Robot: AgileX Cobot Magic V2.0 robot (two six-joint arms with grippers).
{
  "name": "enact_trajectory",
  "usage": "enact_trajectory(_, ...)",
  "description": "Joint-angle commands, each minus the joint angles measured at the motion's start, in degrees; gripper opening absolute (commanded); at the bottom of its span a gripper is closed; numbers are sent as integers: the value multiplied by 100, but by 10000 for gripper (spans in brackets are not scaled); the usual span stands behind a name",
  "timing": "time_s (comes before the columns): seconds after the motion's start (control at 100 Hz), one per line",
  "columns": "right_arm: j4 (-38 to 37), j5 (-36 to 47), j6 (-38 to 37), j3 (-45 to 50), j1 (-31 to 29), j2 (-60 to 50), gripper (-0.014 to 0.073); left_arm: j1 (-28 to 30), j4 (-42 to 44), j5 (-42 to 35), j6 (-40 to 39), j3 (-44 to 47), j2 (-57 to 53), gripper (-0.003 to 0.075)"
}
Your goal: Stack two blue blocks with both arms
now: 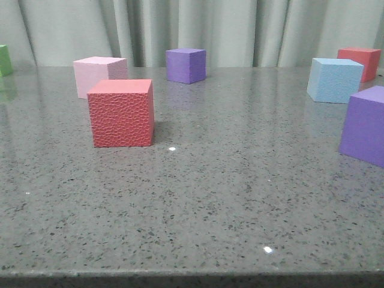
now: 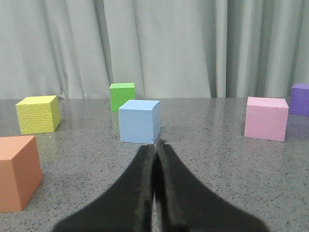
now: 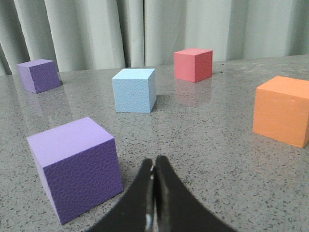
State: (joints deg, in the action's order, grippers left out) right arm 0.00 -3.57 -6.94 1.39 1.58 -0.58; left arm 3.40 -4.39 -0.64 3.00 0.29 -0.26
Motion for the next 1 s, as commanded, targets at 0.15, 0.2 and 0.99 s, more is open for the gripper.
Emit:
enact_trajectory(0.15,-32,506,55,-98,-21,-121,-112,-25,6,-450,-51,17,-186,-18)
enact_trajectory(0.2,-32,506,55,-98,-21,-121,-112,-25,6,-450,-51,17,-186,-19)
enact_trajectory(0.99,-32,642,55,-105,-21,-121,-112,-25,6,-515,-40,-16,-186,-19)
